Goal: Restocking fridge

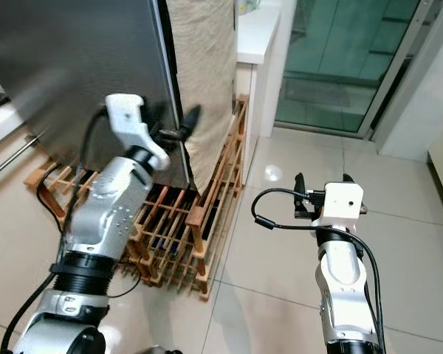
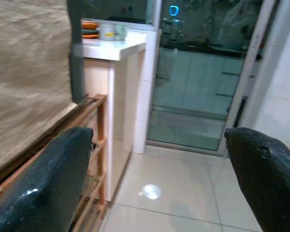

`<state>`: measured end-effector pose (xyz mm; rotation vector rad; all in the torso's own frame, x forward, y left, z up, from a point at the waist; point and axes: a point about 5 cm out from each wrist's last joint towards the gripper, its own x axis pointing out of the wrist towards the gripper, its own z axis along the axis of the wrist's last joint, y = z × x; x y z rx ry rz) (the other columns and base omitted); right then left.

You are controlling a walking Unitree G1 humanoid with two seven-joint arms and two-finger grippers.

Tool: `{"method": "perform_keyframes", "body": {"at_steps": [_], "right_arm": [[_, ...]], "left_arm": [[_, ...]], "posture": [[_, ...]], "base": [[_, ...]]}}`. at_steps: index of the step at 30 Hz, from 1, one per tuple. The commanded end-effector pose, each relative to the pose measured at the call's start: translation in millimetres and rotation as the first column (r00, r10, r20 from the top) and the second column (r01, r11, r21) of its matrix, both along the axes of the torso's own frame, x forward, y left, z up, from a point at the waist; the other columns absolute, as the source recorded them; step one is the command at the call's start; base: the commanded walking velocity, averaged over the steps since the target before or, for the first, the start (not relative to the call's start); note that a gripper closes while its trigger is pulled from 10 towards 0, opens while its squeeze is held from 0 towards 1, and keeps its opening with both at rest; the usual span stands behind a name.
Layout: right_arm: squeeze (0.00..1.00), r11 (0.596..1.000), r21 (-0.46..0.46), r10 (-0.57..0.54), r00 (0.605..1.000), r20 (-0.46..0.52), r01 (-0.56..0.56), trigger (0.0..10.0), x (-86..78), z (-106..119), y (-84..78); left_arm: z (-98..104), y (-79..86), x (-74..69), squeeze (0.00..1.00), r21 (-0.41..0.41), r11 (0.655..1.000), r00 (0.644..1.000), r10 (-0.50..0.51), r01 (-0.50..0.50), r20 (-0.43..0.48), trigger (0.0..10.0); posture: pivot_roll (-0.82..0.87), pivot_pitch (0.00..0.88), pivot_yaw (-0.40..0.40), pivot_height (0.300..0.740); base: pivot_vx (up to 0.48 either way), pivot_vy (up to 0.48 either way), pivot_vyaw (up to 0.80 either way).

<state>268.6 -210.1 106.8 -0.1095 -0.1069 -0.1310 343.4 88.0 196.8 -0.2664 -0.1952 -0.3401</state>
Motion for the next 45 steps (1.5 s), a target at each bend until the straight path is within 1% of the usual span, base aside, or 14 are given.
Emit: {"method": "perform_keyframes", "body": {"at_steps": [1,5,8,11,14,16,20,25,32,37,39,40,41,45], "right_arm": [[0.0,1.0,0.009,0.012,0.999,0.032,-0.012,10.0,3.2,6.3,4.5],[0.0,0.999,0.02,0.039,0.997,0.059,-0.04,10.0,7.6,13.5,11.7],[0.0,0.999,0.018,0.048,0.997,0.068,-0.049,10.0,10.6,16.3,15.0],[0.0,0.998,0.017,0.051,0.996,0.068,-0.053,10.0,11.3,16.5,15.7],[0.0,0.998,0.016,0.056,0.996,0.067,-0.057,10.0,11.8,16.5,16.4],[0.0,0.998,0.014,0.061,0.996,0.068,-0.062,10.0,12.3,17.1,17.5],[0.0,0.998,0.018,0.067,0.995,0.072,-0.068,10.0,12.5,18.1,18.7],[0.0,0.994,0.032,0.105,0.992,0.075,-0.107,10.0,11.8,19.4,23.9],[0.0,0.993,0.028,0.112,0.993,0.047,-0.114,10.0,3.1,13.4,21.7],[0.0,0.993,0.03,0.115,0.992,0.046,-0.116,10.0,3.3,13.9,22.3],[0.0,0.992,0.031,0.12,0.991,0.051,-0.121,10.0,4.1,15.9,23.5],[0.0,0.992,0.032,0.123,0.991,0.054,-0.124,10.0,4.3,16.7,24.0],[0.0,0.991,0.034,0.126,0.991,0.054,-0.128,10.0,3.7,17.1,24.2],[0.0,0.99,0.036,0.137,0.99,0.04,-0.138,10.0,0.5,13.7,25.2]], "left_arm": [[2.2,-2.7,3.4,0.0,0.028,0.999,1.0,0.025,-0.025,0.009,10.0],[5.1,-9.8,6.0,0.0,0.024,1.0,1.0,0.015,-0.016,0.011,10.0],[13.5,-26.5,6.5,0.0,0.001,0.998,0.997,-0.061,0.061,0.036,10.0],[18.6,-40.1,6.5,0.0,0.024,0.996,0.994,-0.09,0.089,0.061,10.0],[17.2,-43.4,9.3,0.0,0.029,0.996,0.995,-0.09,0.089,0.052,10.0],[15.2,-43.5,15.2,0.0,0.04,0.997,0.997,-0.073,0.072,0.032,10.0],[14.0,-42.3,19.1,0.0,0.047,0.997,0.998,-0.058,0.057,0.018,10.0],[12.4,-39.7,24.3,0.0,0.043,0.999,1.0,-0.015,0.015,0.0,10.0],[12.8,-39.1,24.8,0.0,0.022,1.0,1.0,-0.004,0.004,0.001,10.0],[10.5,-42.1,27.6,0.0,0.014,1.0,1.0,-0.003,0.003,-0.022,10.0],[9.2,-41.4,29.0,0.0,-0.013,1.0,0.999,0.001,-0.002,-0.049,10.0],[7.3,-40.3,30.2,0.0,-0.041,0.999,0.997,0.005,-0.008,-0.079,10.0],[2.5,-38.3,32.3,0.0,-0.097,0.995,0.99,0.005,-0.019,-0.141,10.0],[-1.9,-39.8,32.0,0.0,-0.113,0.993,0.986,0.001,-0.02,-0.166,10.0]], "posture": [[-0.08,0.0,0.051,0.74],[-0.09,0.0,0.056,0.74],[-0.09,0.0,0.061,0.74],[-0.1,0.0,0.059,0.74],[-0.1,0.0,0.059,0.74],[-0.11,0.0,0.064,0.74],[-0.11,0.0,0.068,0.74],[-0.11,0.0,0.07,0.74],[-0.11,0.0,0.066,0.74],[-0.12,0.0,0.07,0.74],[-0.12,0.0,0.071,0.74],[-0.12,0.0,0.071,0.74],[-0.12,0.0,0.068,0.74],[-0.12,0.0,0.065,0.74]], "base": [[0.0,0.0,0.0],[0.0,0.0,0.0],[0.0,0.0,0.0],[0.0,0.0,0.0],[0.0,0.0,0.0],[0.0,0.0,0.0],[0.0,0.0,0.0],[0.0,0.0,0.0],[0.0,0.0,0.0],[0.0,0.0,0.0],[0.0,0.0,0.0],[0.0,0.0,0.0],[0.0,0.0,0.0],[0.0,0.0,0.0]]}}
